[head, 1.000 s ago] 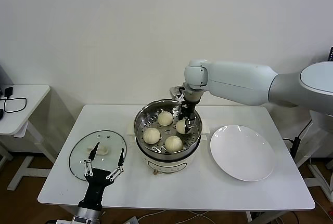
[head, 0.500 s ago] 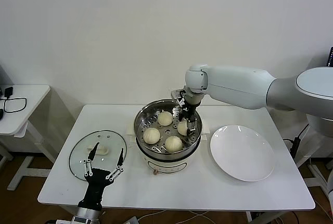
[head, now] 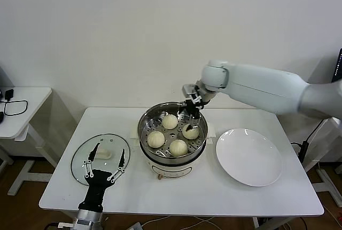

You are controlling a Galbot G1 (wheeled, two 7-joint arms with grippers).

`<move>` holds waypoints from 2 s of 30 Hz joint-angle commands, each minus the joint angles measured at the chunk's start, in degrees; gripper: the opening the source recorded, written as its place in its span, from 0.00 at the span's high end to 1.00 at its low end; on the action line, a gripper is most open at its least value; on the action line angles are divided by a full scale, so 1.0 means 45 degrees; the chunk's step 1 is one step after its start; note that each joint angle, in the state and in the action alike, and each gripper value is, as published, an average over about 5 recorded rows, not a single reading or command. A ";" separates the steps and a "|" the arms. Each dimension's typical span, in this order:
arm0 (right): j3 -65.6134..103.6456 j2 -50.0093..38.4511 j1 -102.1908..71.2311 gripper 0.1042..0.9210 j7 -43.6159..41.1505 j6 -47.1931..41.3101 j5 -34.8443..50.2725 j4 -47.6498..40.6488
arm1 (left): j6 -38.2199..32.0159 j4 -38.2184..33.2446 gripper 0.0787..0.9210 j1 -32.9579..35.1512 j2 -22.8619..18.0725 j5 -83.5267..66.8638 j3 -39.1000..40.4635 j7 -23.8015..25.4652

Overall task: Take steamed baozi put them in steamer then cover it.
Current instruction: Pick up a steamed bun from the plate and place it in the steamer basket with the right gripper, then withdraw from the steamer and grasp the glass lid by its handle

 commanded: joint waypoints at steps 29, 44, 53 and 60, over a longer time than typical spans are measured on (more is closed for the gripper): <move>2.2457 0.1279 -2.0992 0.12 1.3600 0.7657 -0.1817 0.3308 | 0.1406 0.4973 0.12 -0.2053 0.0674 1.3777 -0.2164 -0.1556; 2.2720 0.2377 -2.2426 0.12 1.3013 0.8272 -0.2009 0.3246 | 0.1332 0.7252 0.12 -0.3221 0.0726 1.5131 -0.2187 -0.2795; 2.2582 0.2558 -2.2641 0.12 1.2854 0.8260 -0.2251 0.3196 | 0.1464 0.7515 0.12 -0.3763 0.0761 1.5080 -0.2073 -0.2773; 2.2533 0.2626 -2.2753 0.12 1.2797 0.8230 -0.2386 0.3167 | 0.1620 0.7731 0.12 -0.4212 0.0749 1.5075 -0.1922 -0.2661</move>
